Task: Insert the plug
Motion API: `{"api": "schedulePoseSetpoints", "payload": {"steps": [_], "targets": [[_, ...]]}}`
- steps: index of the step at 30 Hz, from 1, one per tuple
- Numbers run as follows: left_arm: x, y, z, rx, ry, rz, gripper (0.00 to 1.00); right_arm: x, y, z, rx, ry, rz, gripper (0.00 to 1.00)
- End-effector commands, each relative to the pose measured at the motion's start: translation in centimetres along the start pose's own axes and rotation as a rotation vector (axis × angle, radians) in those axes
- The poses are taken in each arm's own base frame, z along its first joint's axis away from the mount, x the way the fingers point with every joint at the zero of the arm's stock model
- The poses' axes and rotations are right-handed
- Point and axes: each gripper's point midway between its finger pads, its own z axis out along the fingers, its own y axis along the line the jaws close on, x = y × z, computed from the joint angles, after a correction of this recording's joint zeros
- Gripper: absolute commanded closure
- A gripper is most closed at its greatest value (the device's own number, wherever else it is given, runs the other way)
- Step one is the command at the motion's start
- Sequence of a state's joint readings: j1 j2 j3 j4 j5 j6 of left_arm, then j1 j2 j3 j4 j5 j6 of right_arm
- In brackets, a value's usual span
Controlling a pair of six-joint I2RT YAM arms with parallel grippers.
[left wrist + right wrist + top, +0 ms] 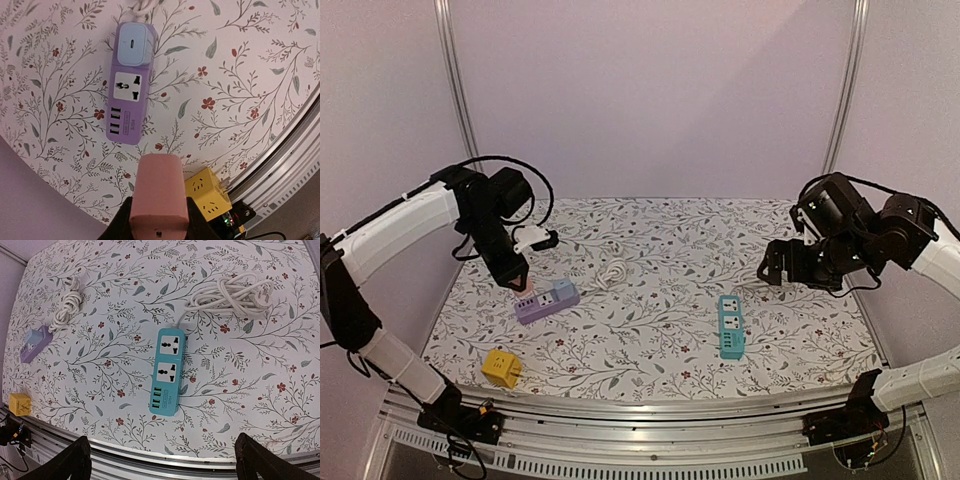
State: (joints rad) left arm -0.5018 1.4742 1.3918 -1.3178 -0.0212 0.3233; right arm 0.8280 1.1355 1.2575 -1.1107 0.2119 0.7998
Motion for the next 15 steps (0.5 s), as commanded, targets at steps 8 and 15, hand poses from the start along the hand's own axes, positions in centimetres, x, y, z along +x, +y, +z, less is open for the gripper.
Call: {"api": "schedulePoseSetpoints", "payload": {"steps": [8, 15], "targets": [[-1.9, 1.9, 5.3, 0.081, 0.063, 0.141, 1.0, 1.2, -3.6, -2.1, 0.081, -0.013, 0.044, 0.01], [-2.9, 2.3, 6.7, 0.121, 0.025, 0.174, 1.0, 1.5, -4.4, -2.7, 0.106, -0.009, 0.053, 0.01]]}}
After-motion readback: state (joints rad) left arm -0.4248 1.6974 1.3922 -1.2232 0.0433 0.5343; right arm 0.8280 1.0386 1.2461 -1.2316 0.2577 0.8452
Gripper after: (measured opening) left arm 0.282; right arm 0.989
